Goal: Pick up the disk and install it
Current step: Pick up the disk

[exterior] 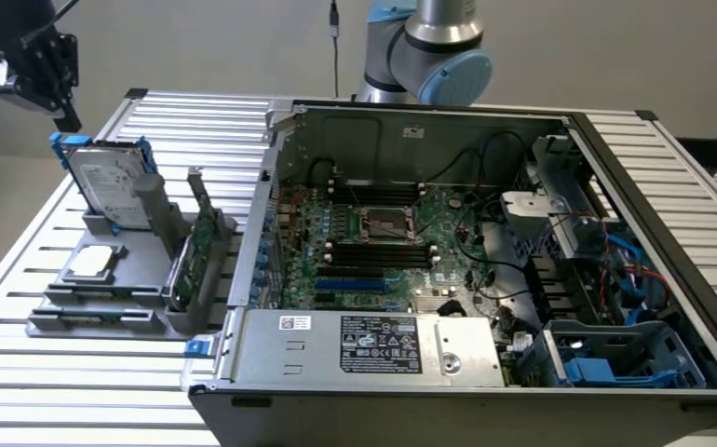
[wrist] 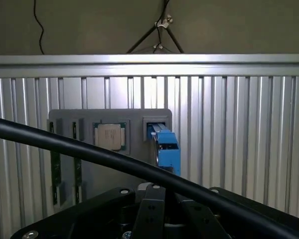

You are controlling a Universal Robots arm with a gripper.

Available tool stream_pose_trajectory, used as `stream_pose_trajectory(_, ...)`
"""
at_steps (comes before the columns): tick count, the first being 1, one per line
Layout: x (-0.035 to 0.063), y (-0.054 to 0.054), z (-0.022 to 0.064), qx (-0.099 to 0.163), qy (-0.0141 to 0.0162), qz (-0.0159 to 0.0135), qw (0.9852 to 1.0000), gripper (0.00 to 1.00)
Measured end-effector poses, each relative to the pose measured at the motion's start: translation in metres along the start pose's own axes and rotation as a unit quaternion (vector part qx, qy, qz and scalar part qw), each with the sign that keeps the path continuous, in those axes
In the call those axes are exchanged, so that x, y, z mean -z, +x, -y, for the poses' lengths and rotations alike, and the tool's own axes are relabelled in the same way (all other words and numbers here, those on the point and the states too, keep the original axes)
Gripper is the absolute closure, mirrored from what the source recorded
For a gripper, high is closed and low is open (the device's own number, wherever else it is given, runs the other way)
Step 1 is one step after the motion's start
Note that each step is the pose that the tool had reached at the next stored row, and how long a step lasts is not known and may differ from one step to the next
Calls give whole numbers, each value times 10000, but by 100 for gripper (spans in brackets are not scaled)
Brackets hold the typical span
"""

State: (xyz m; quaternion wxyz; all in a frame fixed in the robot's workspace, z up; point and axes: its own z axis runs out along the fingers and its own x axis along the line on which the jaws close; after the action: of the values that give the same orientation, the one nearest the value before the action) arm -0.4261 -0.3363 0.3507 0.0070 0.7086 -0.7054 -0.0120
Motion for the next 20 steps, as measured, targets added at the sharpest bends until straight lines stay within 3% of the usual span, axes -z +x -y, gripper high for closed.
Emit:
stream_pose_trajectory(6,-26,-29,-4,270,20,14,9996,89)
stream_pose_trajectory(11,-32,-103,-9,292,21,16,9996,89)
stream_pose_trajectory(17,-36,-108,-24,292,20,15,9996,89)
stream_pose_trajectory(18,-37,-106,-27,291,20,15,9996,88)
stream_pose_trajectory(20,-40,-100,-31,292,20,15,9996,76)
